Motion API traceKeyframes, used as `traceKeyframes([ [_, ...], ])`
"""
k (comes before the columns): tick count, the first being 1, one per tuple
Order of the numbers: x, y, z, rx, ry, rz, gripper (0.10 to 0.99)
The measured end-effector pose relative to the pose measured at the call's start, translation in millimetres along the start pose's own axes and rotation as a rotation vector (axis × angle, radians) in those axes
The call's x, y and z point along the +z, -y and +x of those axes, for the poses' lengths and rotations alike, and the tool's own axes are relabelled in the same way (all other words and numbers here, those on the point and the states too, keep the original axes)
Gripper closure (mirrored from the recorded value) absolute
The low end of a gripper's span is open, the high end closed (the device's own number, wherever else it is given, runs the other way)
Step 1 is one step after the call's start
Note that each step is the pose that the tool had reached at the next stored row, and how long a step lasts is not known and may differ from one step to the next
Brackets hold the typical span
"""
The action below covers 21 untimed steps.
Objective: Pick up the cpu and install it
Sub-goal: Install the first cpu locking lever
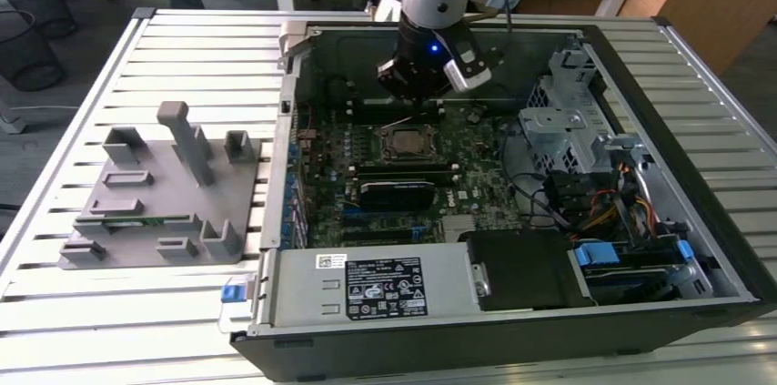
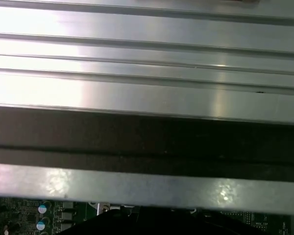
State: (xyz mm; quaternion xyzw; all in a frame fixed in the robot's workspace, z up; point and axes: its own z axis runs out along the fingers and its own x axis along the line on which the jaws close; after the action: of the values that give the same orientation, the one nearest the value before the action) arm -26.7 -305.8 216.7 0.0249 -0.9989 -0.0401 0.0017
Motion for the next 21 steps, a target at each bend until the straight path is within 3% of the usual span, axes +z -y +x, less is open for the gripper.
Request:
traceKeyframes([
  [11,12.1,1.1,-2.7,0.0,-0.0011,0.0,0.98],
  [21,18.0,1.6,-3.5,0.0,-0.0013,0.001,0.98],
])
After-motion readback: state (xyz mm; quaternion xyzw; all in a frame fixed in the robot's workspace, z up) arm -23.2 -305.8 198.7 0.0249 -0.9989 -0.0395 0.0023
